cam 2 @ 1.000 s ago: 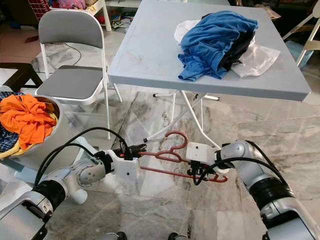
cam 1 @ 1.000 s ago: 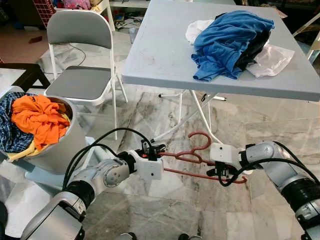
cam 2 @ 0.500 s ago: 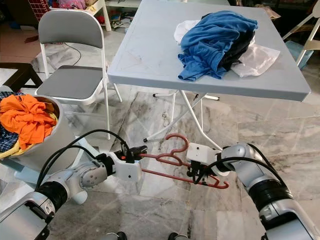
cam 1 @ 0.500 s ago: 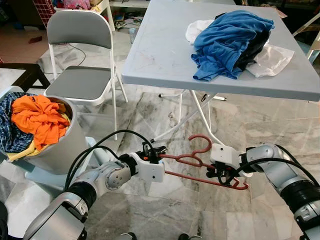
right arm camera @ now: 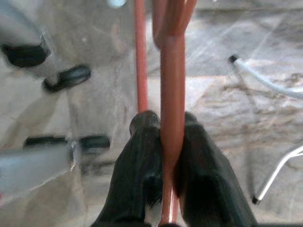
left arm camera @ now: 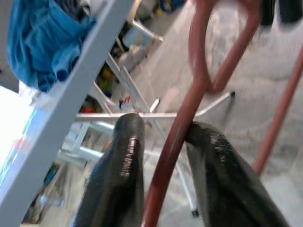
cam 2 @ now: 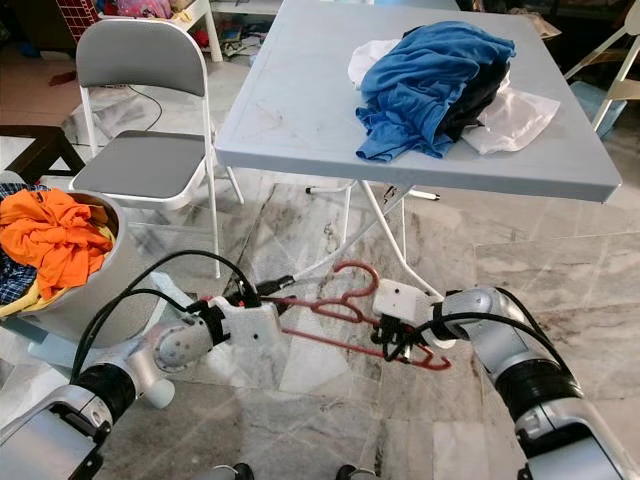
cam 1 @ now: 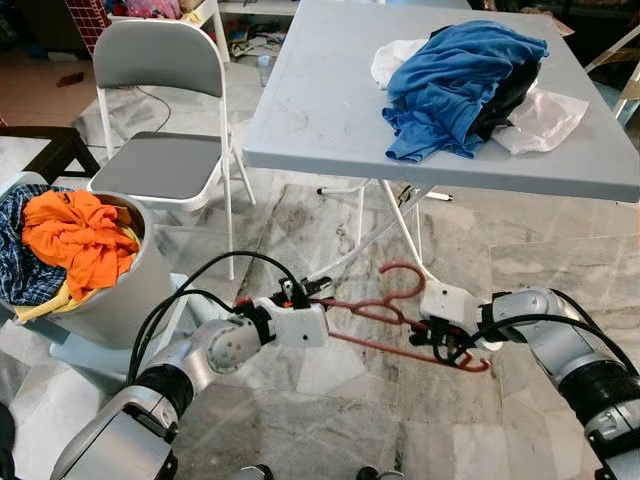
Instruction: Hang hanger
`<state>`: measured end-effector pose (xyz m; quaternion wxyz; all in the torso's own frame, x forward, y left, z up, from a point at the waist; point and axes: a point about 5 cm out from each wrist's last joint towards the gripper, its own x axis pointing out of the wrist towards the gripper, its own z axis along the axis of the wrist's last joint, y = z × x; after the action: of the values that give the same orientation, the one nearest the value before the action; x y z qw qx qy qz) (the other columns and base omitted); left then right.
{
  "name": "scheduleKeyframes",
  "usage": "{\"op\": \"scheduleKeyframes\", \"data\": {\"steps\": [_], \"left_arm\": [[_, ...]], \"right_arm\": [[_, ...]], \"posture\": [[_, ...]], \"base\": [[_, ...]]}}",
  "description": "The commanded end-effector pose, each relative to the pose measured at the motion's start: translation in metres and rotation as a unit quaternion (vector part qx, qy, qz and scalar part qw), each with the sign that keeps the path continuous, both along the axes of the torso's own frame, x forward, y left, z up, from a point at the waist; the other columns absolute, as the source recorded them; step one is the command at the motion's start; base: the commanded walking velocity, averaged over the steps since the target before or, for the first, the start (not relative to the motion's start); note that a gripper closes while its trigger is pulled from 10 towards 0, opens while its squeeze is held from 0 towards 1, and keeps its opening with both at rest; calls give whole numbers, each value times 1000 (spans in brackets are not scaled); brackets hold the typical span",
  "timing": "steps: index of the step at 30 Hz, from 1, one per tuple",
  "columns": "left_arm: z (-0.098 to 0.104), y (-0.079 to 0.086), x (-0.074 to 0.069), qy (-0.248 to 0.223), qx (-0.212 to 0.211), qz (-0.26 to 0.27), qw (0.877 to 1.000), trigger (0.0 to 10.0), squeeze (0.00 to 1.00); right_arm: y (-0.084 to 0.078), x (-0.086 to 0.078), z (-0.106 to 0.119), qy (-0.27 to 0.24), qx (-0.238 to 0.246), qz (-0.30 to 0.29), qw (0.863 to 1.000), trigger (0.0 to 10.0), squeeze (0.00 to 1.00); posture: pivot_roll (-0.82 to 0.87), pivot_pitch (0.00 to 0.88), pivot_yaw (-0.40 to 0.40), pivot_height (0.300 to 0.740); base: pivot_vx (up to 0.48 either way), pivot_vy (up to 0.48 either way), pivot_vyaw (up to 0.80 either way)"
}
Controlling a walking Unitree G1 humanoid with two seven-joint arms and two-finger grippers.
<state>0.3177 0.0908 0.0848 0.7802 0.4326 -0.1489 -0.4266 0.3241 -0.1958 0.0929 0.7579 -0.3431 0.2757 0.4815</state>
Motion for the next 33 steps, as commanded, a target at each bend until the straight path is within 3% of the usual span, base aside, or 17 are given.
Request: {"op": "scheduleKeyframes", "data": {"steps": [1,5,11,18,19,22,26,29,30,32,33], "left_arm": [[4,-6,-3,-7,-16,-22,1000,10000,1000],[3,-4,-4,-11,-4,-28,1000,10000,1000],[4,-4,-7,27,-27,-41,998,10000,1000],[-4,2,-11,65,-125,36,989,10000,1000],[-7,6,-11,72,-167,83,980,10000,1000],[-17,19,-10,96,-235,186,949,10000,1000],[-23,37,-10,102,-282,275,914,10000,1000],[-30,60,-11,118,-329,366,862,10000,1000],[-35,69,-13,135,-342,396,841,10000,1000],[-39,74,-14,150,-351,408,830,10000,1000],[-40,77,-15,154,-349,413,827,10000,1000]], "right_arm": [[-1,0,-3,-4,-5,-9,1000,0,0],[-2,1,-7,-22,-10,-28,999,0,0],[-2,8,-14,-69,-19,-90,993,0,0],[-6,8,-26,-102,7,-188,977,0,0],[-7,6,-29,-104,29,-226,968,0,0],[-15,5,-34,-125,64,-318,938,0,0],[-25,0,-39,-135,92,-396,904,0,0],[-30,-6,-43,-139,133,-467,863,0,0],[-32,-10,-45,-141,147,-498,843,0,0],[-34,-15,-48,-145,148,-523,827,0,0],[-35,-20,-53,-139,159,-548,809,0,0]], "posture": [[15,170,7,740],[15,174,8,740],[19,177,8,740],[17,179,11,740],[17,179,10,740],[18,179,7,740],[20,181,4,740],[22,180,2,740],[20,177,1,740],[18,177,0,740],[18,177,0,740]], "base": [[0,0,0],[0,0,0],[0,0,0],[0,0,0],[0,0,0],[0,0,0],[0,0,0],[0,0,0],[0,0,0],[0,0,0],[0,0,0]]}}
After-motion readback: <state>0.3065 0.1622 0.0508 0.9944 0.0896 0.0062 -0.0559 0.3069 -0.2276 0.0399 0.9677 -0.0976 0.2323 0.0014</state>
